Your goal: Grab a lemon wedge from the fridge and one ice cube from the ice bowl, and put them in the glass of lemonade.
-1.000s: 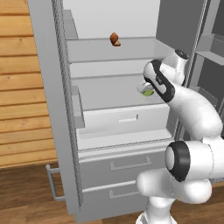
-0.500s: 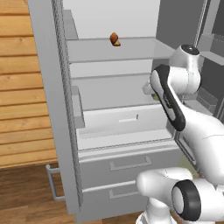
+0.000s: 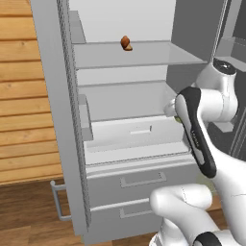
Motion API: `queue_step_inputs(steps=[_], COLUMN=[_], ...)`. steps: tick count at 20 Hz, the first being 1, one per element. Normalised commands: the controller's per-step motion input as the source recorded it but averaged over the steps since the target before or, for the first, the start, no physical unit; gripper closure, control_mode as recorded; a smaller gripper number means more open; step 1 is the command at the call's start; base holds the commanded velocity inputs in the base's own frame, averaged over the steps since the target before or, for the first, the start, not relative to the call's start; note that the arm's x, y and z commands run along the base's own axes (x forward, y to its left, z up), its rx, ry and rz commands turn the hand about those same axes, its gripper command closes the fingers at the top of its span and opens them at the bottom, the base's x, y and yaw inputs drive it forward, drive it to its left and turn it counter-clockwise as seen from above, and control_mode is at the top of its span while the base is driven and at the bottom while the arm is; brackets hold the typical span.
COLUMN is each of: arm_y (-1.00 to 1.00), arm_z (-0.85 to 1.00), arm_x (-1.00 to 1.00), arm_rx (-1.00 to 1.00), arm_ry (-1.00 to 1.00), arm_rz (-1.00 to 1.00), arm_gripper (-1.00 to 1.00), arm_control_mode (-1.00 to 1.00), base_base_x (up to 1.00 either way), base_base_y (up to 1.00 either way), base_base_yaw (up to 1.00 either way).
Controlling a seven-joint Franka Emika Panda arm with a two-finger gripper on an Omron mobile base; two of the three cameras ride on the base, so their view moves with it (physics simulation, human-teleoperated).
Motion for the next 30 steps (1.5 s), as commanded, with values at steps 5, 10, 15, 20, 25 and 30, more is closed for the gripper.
queue_step_inputs(steps=[5,10,15,20,25,30], arm_y=[0.0,-0.03,0.0,0.0,0.0,-0.14], arm_z=[0.12,0.08,0.28,0.02,0.0,0.0], arm_x=[-0.32,-0.66,-0.47,-0.09,0.0,-0.42], arm_rx=[0.0,0.0,0.0,0.0,0.0,0.0], arm_ry=[0.0,0.0,0.05,-0.02,0.0,0.0], arm_rz=[0.0,-0.01,-0.11,-0.01,0.0,-0.06], arm_gripper=[1.0,1.0,1.0,1.0,1.0,1.0], arm_control_mode=[-1.0,-1.0,-1.0,-1.0,-1.0,-1.0], base_base_x=[0.0,0.0,0.0,0.0,0.0,0.0], base_base_y=[0.0,0.0,0.0,0.0,0.0,0.0], base_base_yaw=[0.0,0.0,0.0,0.0,0.0,0.0])
